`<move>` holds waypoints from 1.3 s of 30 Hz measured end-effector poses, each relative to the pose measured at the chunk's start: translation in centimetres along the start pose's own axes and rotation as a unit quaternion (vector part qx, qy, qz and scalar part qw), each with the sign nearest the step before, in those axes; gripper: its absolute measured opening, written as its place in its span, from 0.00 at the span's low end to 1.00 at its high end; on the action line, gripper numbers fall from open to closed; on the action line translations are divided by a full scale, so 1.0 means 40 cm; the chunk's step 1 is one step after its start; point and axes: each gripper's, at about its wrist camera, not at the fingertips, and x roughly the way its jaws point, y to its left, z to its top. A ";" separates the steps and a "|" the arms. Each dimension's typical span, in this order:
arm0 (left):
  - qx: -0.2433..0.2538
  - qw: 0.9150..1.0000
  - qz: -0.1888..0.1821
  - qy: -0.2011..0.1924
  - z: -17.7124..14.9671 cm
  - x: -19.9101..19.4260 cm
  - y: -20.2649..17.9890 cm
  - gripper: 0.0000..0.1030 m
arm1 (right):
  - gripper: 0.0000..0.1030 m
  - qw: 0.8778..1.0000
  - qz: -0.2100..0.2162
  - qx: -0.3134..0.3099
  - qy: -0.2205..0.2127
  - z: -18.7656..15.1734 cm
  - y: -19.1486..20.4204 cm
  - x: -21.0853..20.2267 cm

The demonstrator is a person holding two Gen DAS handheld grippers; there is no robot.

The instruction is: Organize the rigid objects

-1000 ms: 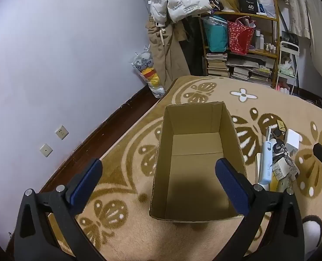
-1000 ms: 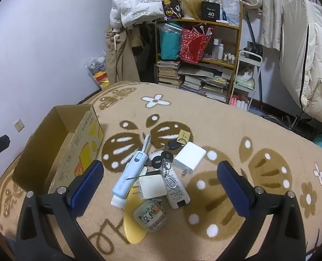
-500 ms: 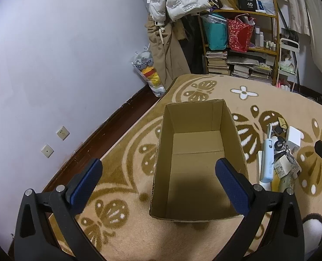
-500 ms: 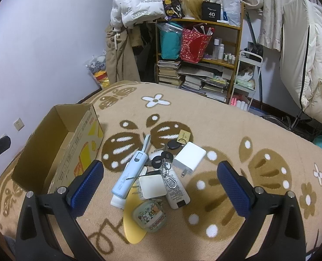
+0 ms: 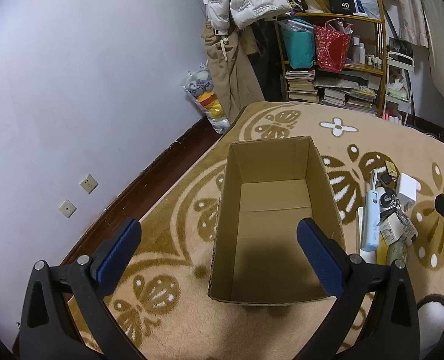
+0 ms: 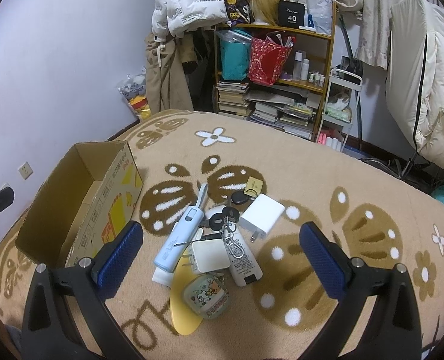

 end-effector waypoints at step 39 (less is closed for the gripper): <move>0.002 1.000 0.000 0.006 -0.002 0.008 -0.005 1.00 | 1.00 1.000 0.003 -0.001 -0.002 -0.007 0.003 0.003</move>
